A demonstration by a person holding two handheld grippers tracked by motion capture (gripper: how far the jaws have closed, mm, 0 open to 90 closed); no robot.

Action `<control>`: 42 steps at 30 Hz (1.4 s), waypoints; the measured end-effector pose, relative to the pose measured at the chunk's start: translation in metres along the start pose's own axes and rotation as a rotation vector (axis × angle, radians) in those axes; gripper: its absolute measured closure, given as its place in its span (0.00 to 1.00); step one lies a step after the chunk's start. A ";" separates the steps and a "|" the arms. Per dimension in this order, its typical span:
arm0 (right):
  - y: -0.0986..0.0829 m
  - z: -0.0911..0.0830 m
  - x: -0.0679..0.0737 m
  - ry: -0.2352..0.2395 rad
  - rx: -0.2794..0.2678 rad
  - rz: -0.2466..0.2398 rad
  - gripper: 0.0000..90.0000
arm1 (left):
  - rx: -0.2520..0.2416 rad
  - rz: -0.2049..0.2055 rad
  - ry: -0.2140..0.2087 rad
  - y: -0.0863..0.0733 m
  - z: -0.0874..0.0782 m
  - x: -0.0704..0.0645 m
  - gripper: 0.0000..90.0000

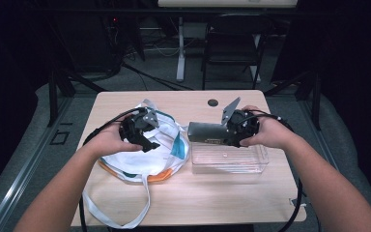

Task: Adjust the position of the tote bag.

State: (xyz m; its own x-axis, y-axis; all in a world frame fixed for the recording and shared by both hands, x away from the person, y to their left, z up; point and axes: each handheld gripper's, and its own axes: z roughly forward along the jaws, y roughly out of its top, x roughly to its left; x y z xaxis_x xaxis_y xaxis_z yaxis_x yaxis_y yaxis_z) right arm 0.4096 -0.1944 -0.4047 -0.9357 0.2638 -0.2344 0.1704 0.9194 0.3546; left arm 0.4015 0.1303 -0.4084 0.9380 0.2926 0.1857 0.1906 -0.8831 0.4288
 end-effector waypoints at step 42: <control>-0.038 0.065 -0.011 0.008 0.082 0.090 0.46 | 0.047 -0.053 0.001 -0.025 0.011 0.004 0.41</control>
State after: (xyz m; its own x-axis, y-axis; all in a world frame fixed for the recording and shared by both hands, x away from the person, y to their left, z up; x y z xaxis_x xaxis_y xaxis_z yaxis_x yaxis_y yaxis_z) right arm 0.4330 -0.2135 -0.4743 -0.9178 0.3441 -0.1978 0.2779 0.9129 0.2988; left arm 0.4039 0.1500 -0.4281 0.9258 0.3400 0.1650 0.2535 -0.8825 0.3961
